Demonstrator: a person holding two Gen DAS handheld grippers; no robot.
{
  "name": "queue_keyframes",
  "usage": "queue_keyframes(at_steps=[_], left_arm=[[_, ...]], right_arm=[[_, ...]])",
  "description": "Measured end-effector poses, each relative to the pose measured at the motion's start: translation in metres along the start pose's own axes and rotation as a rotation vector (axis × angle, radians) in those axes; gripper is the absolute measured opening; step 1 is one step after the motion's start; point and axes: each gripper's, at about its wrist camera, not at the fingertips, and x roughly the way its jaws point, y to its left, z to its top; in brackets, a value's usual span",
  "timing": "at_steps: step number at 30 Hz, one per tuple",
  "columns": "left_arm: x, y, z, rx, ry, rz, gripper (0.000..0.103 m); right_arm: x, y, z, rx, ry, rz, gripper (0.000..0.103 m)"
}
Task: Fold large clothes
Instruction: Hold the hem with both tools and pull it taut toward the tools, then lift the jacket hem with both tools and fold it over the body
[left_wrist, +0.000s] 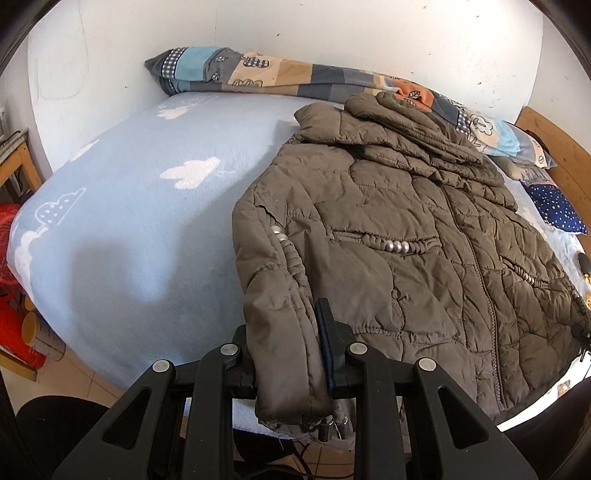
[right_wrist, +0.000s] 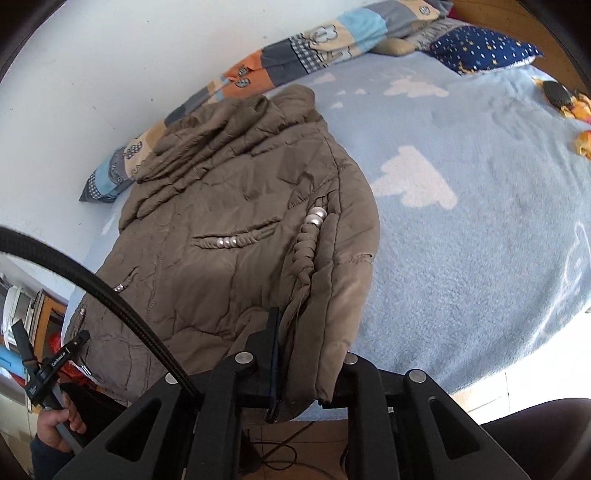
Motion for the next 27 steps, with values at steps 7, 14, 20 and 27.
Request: queue_keyframes(at_steps=[7, 14, 20, 27], left_arm=[[-0.015, -0.002, 0.004, 0.019, -0.042, 0.004, 0.023], [-0.030, 0.002, 0.010, 0.007, -0.077, -0.009, 0.022], [-0.046, 0.001, 0.018, 0.006, -0.107, -0.027, 0.022], [-0.061, 0.002, 0.027, 0.008, -0.136, -0.039, 0.022]], right_arm=[[-0.018, 0.006, 0.003, -0.025, -0.061, 0.029, 0.015], [-0.034, 0.012, 0.007, -0.043, -0.088, 0.058, 0.014], [-0.047, 0.019, 0.009, -0.062, -0.115, 0.067, 0.014], [-0.068, 0.023, 0.012, -0.080, -0.144, 0.083, 0.013]])
